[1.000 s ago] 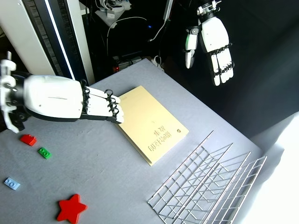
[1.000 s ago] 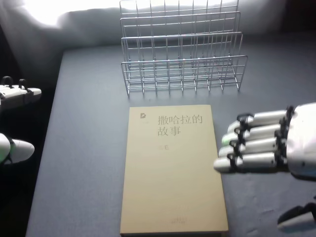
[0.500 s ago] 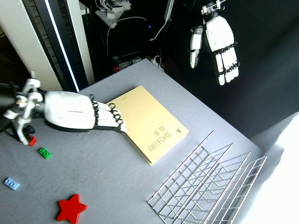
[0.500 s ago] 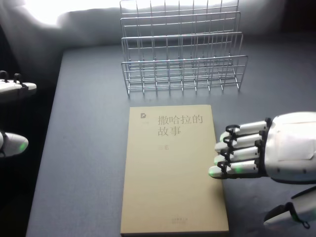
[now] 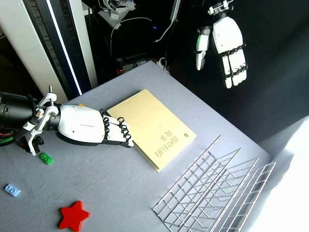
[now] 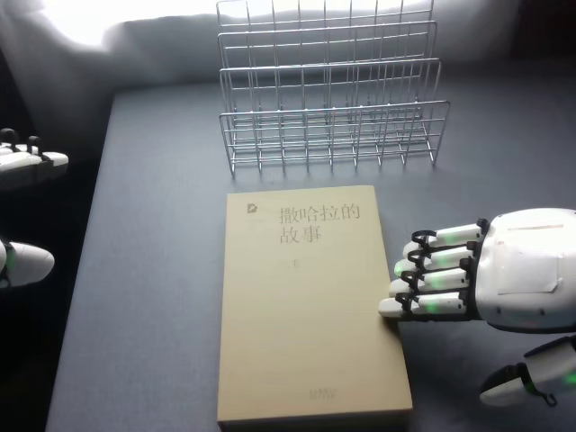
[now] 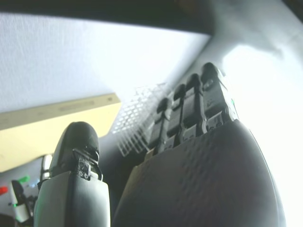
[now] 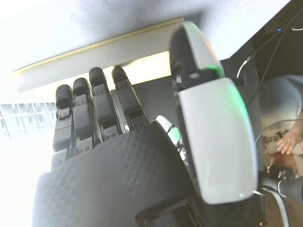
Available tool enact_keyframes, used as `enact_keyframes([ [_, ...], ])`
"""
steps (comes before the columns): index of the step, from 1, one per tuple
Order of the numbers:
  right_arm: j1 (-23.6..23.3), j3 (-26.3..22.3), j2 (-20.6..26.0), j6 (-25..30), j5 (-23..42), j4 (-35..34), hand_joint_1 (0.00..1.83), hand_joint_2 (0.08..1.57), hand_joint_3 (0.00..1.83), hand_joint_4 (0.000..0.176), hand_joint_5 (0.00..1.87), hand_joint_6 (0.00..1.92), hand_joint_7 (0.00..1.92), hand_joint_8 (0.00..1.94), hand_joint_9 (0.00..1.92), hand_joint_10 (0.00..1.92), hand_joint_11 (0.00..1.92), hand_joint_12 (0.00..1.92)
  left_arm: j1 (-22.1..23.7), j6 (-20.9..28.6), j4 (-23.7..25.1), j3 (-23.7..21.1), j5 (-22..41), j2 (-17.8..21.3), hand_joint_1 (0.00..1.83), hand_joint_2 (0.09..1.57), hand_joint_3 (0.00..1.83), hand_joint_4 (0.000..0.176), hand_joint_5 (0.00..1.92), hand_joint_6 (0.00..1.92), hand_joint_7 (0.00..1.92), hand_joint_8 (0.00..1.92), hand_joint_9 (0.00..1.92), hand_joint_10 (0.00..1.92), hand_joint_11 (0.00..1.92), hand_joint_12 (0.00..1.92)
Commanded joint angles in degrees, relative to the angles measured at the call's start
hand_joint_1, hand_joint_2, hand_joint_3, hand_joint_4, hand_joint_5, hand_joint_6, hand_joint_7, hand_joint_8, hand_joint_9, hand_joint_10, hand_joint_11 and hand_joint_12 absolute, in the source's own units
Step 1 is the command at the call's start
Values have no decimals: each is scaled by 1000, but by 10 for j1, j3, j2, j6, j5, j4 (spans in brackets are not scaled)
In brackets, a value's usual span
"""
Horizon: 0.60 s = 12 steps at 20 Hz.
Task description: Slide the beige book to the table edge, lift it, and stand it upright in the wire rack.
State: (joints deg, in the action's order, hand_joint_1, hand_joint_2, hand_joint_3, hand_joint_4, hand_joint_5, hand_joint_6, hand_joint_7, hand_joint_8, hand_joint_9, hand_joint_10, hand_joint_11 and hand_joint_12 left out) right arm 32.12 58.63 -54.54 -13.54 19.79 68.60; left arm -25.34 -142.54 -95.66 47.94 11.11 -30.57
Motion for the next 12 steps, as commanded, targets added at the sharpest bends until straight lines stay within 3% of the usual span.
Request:
enact_keyframes([
  [1,-1,3,-2,1,5,-9,243,1181,0,0,74,0,134,0,112,0,0,305,5,-7,6,5,5,4,337,1272,0,61,0,0,0,0,15,1,0,191],
  [3,-5,4,-2,10,5,-9,238,1186,2,0,79,4,123,1,105,0,0,301,-3,-7,-1,9,-4,6,361,1265,0,68,0,0,10,0,30,4,0,264],
  [7,-27,4,5,34,19,-9,223,1192,1,0,86,6,110,3,91,3,0,295,-4,-7,-7,23,-21,4,421,1254,0,61,0,0,45,7,62,9,0,319],
  [8,-32,4,10,43,21,-9,210,1195,2,0,56,4,98,1,58,3,0,131,-1,-8,-7,25,-23,0,481,1240,0,58,23,8,30,5,52,3,0,216],
  [9,-33,4,13,43,22,-9,211,1203,4,0,35,3,74,3,26,5,0,25,1,-8,-7,26,-23,-1,489,1239,0,57,21,5,33,3,59,4,0,274],
  [12,-27,4,20,39,22,-9,250,1212,4,0,25,5,29,1,0,0,0,0,5,-8,-10,26,-4,-2,467,1236,0,64,36,3,37,0,60,2,0,203],
])
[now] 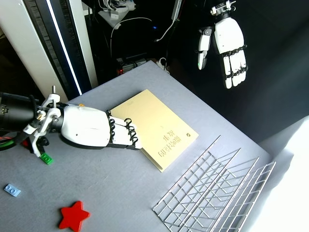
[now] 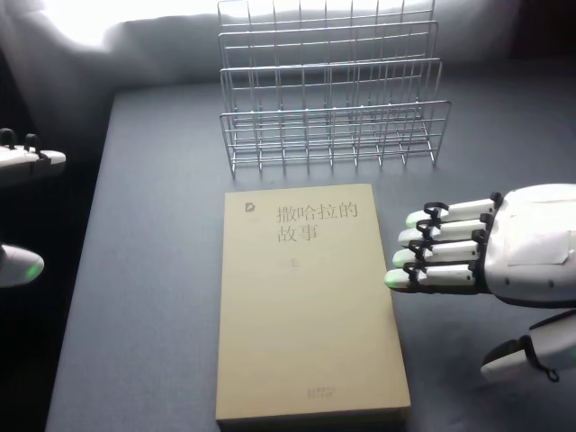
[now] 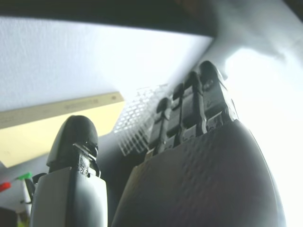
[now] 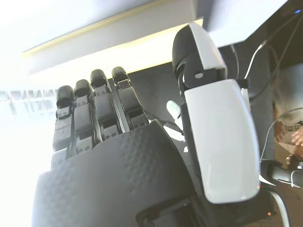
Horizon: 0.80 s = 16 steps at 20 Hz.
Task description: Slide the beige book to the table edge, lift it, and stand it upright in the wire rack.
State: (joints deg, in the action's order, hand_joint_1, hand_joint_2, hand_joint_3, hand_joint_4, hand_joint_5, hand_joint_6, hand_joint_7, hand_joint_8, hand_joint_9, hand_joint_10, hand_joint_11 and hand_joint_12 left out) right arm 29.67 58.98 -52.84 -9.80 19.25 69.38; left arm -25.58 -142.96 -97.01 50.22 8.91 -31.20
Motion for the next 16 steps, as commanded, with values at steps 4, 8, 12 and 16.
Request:
enact_keyframes([
  [4,7,18,-3,21,34,22,253,1216,5,0,75,17,70,11,24,8,0,0,7,-4,0,-1,22,5,437,1255,5,63,18,0,19,0,13,0,0,90],
  [8,14,35,-17,46,44,54,203,1216,3,0,77,12,72,4,37,10,0,0,10,-4,1,-6,22,6,440,1255,0,59,23,5,14,1,16,1,0,114],
  [12,11,39,-32,46,34,54,233,1220,4,0,33,0,35,0,5,0,0,0,10,-4,-4,-10,29,6,370,1279,9,60,0,0,0,0,0,0,2,3],
  [16,2,39,-47,44,22,54,255,1215,0,0,25,6,25,7,0,0,0,0,11,0,-8,-10,45,7,379,1283,8,48,1,0,4,2,0,0,1,0],
])
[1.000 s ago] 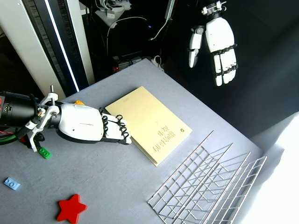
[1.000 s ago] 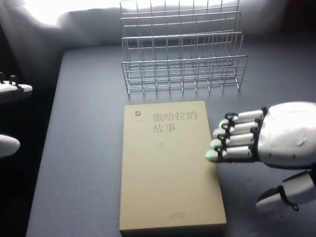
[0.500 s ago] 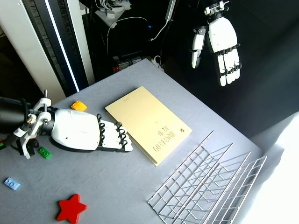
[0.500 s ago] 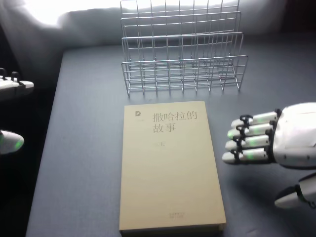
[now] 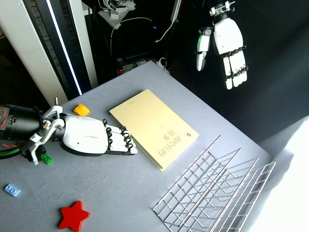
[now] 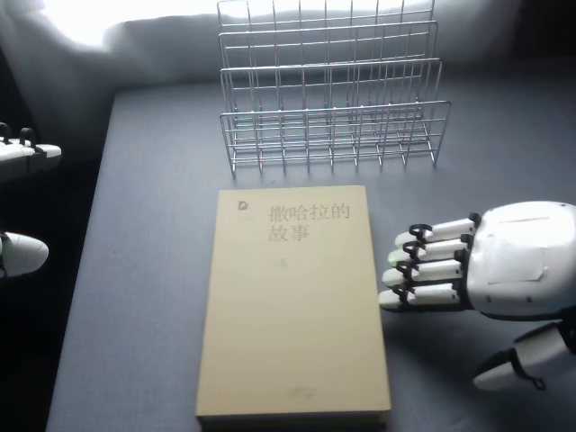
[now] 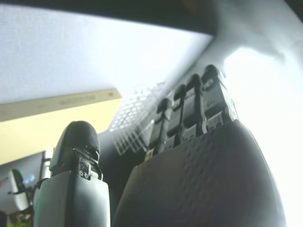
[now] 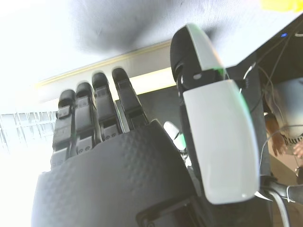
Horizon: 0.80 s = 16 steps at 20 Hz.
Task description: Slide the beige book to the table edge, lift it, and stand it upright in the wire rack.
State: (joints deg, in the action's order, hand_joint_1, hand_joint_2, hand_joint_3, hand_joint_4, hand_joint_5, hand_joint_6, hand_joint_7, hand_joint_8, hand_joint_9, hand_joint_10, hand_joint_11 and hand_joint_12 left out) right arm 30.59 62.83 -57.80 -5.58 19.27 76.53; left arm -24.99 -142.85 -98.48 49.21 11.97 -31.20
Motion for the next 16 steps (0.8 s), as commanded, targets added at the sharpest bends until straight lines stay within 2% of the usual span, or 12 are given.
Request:
enact_keyframes([
  [1,-9,0,-2,1,17,-17,255,1215,0,0,25,6,25,7,0,0,0,0,3,2,1,1,17,7,379,1283,8,48,1,0,4,2,0,0,1,0],
  [5,-17,0,-15,0,11,-17,217,1209,0,0,69,15,84,15,33,11,0,0,-2,-2,-2,7,18,7,335,1288,7,55,0,0,0,0,0,0,0,0],
  [9,-20,5,-33,-11,-8,-17,229,1210,0,0,50,3,60,3,28,4,0,0,-5,-2,-7,14,19,8,381,1286,4,49,0,0,0,0,0,0,0,0],
  [10,-22,7,-37,-10,-13,-17,227,1211,1,0,54,4,65,5,33,6,0,0,-6,-2,-9,14,19,8,370,1287,4,55,0,0,0,0,0,0,0,0],
  [16,-40,29,-70,2,-27,-17,230,1207,0,0,69,3,98,8,50,8,0,0,-13,-2,-45,12,13,10,380,1284,1,53,5,2,11,3,0,0,0,0],
])
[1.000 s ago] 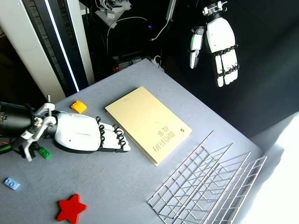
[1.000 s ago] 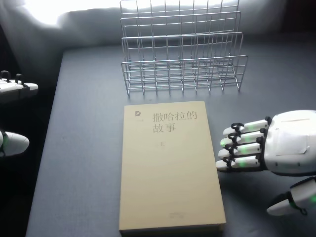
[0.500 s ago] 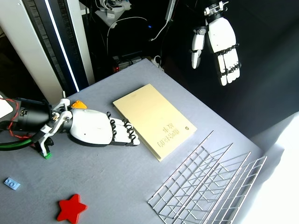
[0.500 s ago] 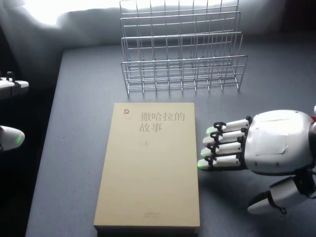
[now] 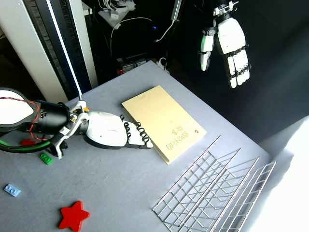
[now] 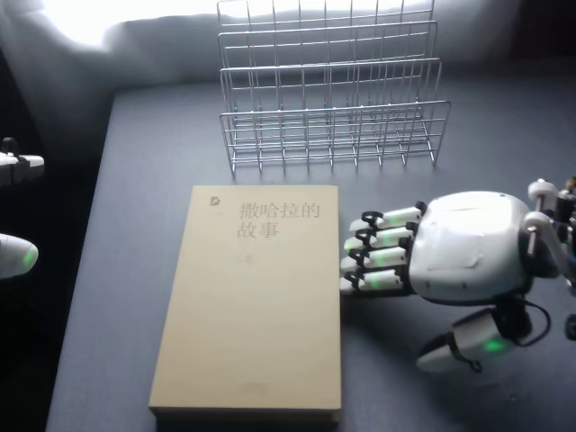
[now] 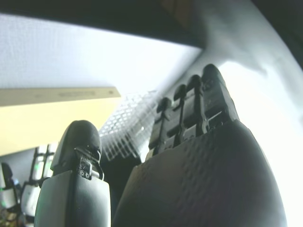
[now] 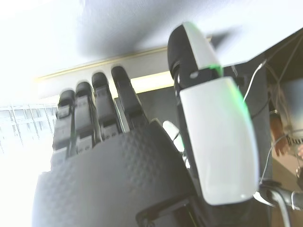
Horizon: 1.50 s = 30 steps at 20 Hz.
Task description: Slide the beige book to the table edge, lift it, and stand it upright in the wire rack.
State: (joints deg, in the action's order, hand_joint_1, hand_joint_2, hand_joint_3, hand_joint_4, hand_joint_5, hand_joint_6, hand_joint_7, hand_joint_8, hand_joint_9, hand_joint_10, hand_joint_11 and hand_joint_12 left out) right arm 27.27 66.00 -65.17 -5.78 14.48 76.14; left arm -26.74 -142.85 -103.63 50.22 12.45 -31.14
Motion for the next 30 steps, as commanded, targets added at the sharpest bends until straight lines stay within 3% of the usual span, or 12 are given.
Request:
enact_keyframes([
  [1,-9,1,-2,5,17,-13,236,1204,0,0,68,2,100,7,46,5,0,0,2,-2,5,1,9,10,382,1283,0,54,7,3,11,3,0,0,0,0],
  [7,-19,4,-30,5,-1,-13,261,1218,1,0,80,16,72,6,18,5,0,0,-10,-2,2,2,9,11,387,1281,0,48,0,0,0,0,0,0,0,0],
  [13,-24,4,-55,6,-28,-13,306,1222,2,0,73,7,71,3,14,3,0,0,-21,-2,3,5,7,10,335,1299,6,57,0,0,0,0,0,0,0,0],
  [16,-27,4,-63,8,-36,-13,265,1209,0,0,75,1,76,0,22,2,0,0,-21,-2,2,8,7,9,369,1298,3,45,0,0,0,0,0,0,0,0],
  [24,-35,4,-84,12,-52,-13,242,1213,1,0,81,4,81,0,27,1,0,0,-22,1,2,14,17,9,387,1289,0,58,0,0,0,0,0,0,0,0],
  [30,-45,19,-105,37,-58,-13,251,1213,1,0,95,5,107,4,51,4,2,3,-22,1,2,17,16,6,371,1295,2,52,0,0,0,0,0,0,0,0],
])
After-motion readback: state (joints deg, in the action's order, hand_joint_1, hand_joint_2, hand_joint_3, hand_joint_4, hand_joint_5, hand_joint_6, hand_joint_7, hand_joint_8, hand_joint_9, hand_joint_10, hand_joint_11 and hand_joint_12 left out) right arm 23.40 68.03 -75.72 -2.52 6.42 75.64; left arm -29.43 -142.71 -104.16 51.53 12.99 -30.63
